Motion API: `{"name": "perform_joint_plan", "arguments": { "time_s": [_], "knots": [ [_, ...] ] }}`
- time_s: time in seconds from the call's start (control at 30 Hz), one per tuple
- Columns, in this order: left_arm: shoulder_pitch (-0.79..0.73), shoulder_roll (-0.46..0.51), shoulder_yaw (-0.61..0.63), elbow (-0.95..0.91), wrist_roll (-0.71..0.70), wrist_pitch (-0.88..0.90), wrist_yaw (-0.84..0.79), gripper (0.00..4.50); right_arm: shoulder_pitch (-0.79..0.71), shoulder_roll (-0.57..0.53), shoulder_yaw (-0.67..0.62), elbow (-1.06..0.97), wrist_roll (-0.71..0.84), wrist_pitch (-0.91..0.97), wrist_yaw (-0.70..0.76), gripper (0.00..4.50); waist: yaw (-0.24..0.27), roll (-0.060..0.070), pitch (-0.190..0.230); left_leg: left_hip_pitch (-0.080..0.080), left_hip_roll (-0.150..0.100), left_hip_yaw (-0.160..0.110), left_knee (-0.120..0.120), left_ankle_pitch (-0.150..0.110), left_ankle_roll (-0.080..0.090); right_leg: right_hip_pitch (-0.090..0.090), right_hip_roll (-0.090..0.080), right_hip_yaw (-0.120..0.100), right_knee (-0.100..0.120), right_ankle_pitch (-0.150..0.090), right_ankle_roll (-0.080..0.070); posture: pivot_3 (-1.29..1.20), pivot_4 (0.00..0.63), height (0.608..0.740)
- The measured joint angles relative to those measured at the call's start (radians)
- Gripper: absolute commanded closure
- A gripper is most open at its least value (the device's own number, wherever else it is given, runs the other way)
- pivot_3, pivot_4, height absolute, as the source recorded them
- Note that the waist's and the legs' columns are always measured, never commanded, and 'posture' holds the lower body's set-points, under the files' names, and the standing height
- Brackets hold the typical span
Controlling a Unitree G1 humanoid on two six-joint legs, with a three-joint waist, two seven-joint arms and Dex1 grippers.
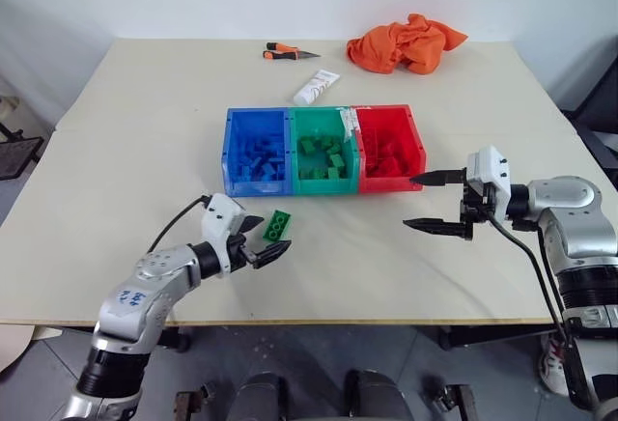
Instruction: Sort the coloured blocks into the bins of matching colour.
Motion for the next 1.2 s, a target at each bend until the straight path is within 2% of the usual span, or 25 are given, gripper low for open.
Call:
{"name": "perform_joint_plan", "arguments": {
  "time_s": [0.23, 0.33, 0.57, 0.6, 0.8, 1.0, 1.17, 1.2],
  "knots": [
    [-0.070, -0.028, -0.051, 0.059, 0.085, -0.002, 0.036, 0.00, 0.040, 0.000, -0.024, -0.049, 0.010, 0.015, -0.030, 0.02, 0.006, 0.000, 0.000, 0.000, 0.000, 0.000, 0.001, 0.000, 0.000, 0.000, -0.001, 0.000, 0.000, 0.000, 0.000, 0.00, 0.150, 0.740],
    [-0.080, -0.028, -0.066, 0.059, 0.111, 0.002, 0.037, 0.60, 0.051, 0.000, -0.031, -0.059, 0.010, 0.018, -0.039, 0.00, 0.011, 0.000, 0.000, 0.000, 0.000, 0.000, 0.001, 0.000, 0.000, 0.001, 0.000, 0.000, 0.000, 0.000, 0.000, 0.00, 0.150, 0.740],
    [-0.082, -0.032, -0.085, 0.058, 0.149, -0.010, 0.035, 2.82, 0.059, 0.000, -0.037, -0.074, 0.010, 0.020, -0.055, 0.00, 0.021, 0.000, 0.000, 0.000, 0.000, 0.000, 0.001, 0.000, 0.000, 0.001, 0.000, 0.001, 0.000, 0.000, 0.000, 0.00, 0.150, 0.740],
    [-0.083, -0.033, -0.086, 0.057, 0.150, -0.011, 0.034, 3.02, 0.059, 0.000, -0.037, -0.074, 0.010, 0.020, -0.056, 0.00, 0.023, 0.000, 0.000, 0.000, 0.000, 0.000, 0.001, 0.000, 0.000, 0.001, -0.001, 0.001, 0.000, 0.000, 0.000, 0.00, 0.150, 0.740],
    [-0.127, -0.097, -0.098, 0.057, 0.153, 0.021, 0.043, 3.01, 0.068, -0.001, -0.057, -0.077, 0.011, 0.020, -0.073, 0.00, 0.026, 0.000, 0.000, -0.001, -0.001, -0.001, 0.002, 0.000, 0.000, 0.001, -0.001, 0.000, -0.001, 0.000, 0.001, 0.00, 0.150, 0.740],
    [-0.351, -0.211, -0.124, 0.112, 0.178, -0.005, 0.075, 3.01, 0.108, -0.005, -0.093, -0.127, 0.031, 0.032, -0.102, 0.00, 0.026, -0.001, 0.000, -0.001, -0.001, 0.000, 0.001, 0.000, 0.001, 0.001, 0.000, 0.000, -0.002, 0.001, 0.001, 0.00, 0.150, 0.740],
    [-0.549, -0.278, -0.119, 0.397, 0.244, -0.140, 0.122, 3.01, 0.170, -0.011, -0.123, -0.178, 0.044, 0.055, -0.139, 0.00, 0.026, -0.001, 0.000, -0.001, -0.002, 0.001, 0.001, 0.000, 0.001, 0.001, 0.001, 0.000, -0.002, 0.001, 0.001, 0.00, 0.150, 0.740],
    [-0.584, -0.287, -0.119, 0.466, 0.258, -0.169, 0.128, 2.66, 0.181, -0.011, -0.126, -0.191, 0.047, 0.058, -0.146, 0.00, 0.026, -0.001, 0.000, -0.001, -0.002, 0.001, 0.001, 0.000, 0.001, 0.001, 0.001, 0.000, -0.002, 0.001, 0.001, 0.00, 0.150, 0.740]
  ]
}}
